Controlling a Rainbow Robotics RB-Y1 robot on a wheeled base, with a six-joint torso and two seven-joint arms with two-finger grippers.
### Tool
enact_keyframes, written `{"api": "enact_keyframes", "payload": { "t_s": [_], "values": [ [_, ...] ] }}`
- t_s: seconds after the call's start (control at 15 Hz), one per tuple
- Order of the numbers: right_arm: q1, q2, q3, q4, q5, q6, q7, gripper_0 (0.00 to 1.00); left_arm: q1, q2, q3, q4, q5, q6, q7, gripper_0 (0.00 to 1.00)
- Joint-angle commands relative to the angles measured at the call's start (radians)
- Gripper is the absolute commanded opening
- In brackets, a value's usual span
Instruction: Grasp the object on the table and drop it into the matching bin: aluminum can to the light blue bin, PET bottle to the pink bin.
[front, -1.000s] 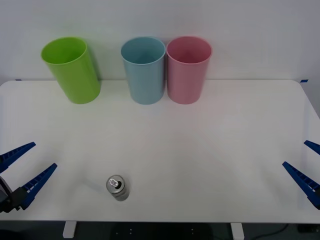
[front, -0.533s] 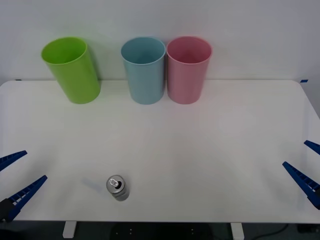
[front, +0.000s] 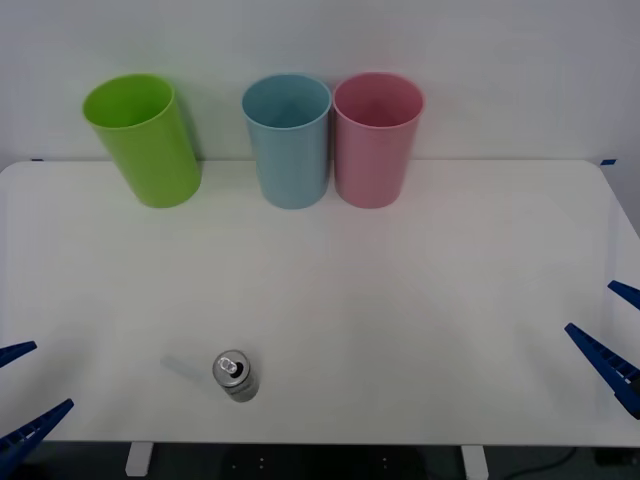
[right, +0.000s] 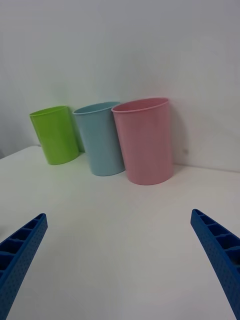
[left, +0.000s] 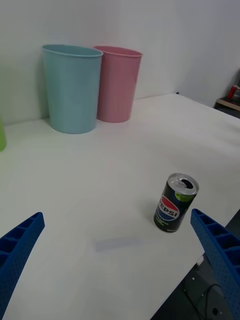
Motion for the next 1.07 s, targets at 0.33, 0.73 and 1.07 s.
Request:
{"api": "enact_keyframes", "payload": {
  "t_s": [0.33, 0.73, 1.07],
  "values": [
    [0.000, 0.000, 0.000, 0.000, 0.000, 0.000, 0.000, 1.00, -0.053, 0.003, -0.076, 0.152, -0.030, -0.080, -0.197, 1.00],
    [0.000, 0.000, 0.000, 0.000, 0.000, 0.000, 0.000, 1.00, -0.176, 0.003, -0.188, 0.324, -0.033, -0.106, -0.260, 1.00],
    [0.000, 0.000, 0.000, 0.000, 0.000, 0.000, 0.000, 1.00, -0.232, -0.023, -0.240, 0.378, -0.033, -0.109, -0.347, 1.00]
  ]
}}
